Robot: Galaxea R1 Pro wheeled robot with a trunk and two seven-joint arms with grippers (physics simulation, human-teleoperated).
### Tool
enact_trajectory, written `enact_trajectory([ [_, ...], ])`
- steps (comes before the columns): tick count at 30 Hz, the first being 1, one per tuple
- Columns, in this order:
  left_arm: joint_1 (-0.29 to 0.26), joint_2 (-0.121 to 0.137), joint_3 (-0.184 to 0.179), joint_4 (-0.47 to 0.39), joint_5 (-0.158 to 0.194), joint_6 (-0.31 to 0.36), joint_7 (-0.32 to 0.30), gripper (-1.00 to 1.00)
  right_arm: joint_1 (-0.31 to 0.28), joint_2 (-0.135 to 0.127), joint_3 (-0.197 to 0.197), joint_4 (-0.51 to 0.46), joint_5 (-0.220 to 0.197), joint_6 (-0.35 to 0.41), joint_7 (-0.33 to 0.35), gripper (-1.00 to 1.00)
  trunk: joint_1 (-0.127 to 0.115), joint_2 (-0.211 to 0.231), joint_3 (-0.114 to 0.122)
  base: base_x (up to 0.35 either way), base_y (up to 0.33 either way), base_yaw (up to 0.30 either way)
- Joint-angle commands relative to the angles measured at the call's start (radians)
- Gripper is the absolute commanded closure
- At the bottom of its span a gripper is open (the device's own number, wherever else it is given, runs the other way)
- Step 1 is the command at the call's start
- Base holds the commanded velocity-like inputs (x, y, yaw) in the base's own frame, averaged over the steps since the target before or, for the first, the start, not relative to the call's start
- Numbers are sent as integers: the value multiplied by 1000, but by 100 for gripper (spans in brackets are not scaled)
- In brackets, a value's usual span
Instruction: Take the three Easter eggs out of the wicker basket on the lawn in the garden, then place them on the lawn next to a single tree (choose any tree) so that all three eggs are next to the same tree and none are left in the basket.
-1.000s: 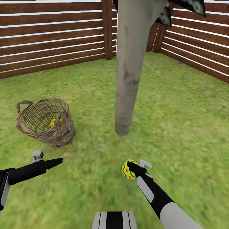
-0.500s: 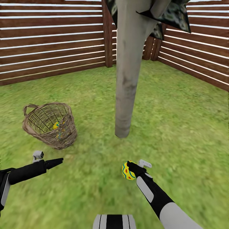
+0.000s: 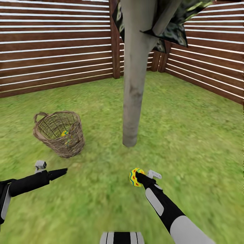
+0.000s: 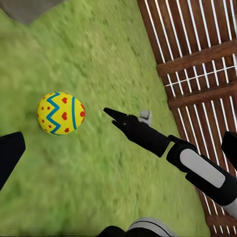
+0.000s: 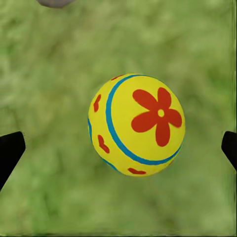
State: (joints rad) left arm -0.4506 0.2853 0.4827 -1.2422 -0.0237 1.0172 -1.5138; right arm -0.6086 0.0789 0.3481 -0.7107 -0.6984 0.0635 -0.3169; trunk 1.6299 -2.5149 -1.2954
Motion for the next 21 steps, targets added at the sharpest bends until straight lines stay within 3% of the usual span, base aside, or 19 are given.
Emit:
enact_trajectory([
  [1,0,0,0,0,-3,11,-5,-100,0,-1,4,-2,-6,6,-10,-100,-1,0,3,-313,0,0],
  [9,0,-1,-5,0,-5,15,2,-100,-3,2,-1,5,-13,96,-30,-100,-5,2,34,-325,0,0],
  [14,0,2,-6,0,-7,15,17,-100,-11,2,-5,5,-15,200,-100,-100,-7,3,54,-330,0,0],
  [17,-2,4,-6,-1,-7,14,68,-100,-14,6,-6,-1,-15,260,-150,-100,-8,4,65,-325,0,0],
  [21,-3,5,-6,0,-7,16,207,-100,-20,36,-6,-4,-13,312,-193,-100,-10,5,81,-201,0,0],
])
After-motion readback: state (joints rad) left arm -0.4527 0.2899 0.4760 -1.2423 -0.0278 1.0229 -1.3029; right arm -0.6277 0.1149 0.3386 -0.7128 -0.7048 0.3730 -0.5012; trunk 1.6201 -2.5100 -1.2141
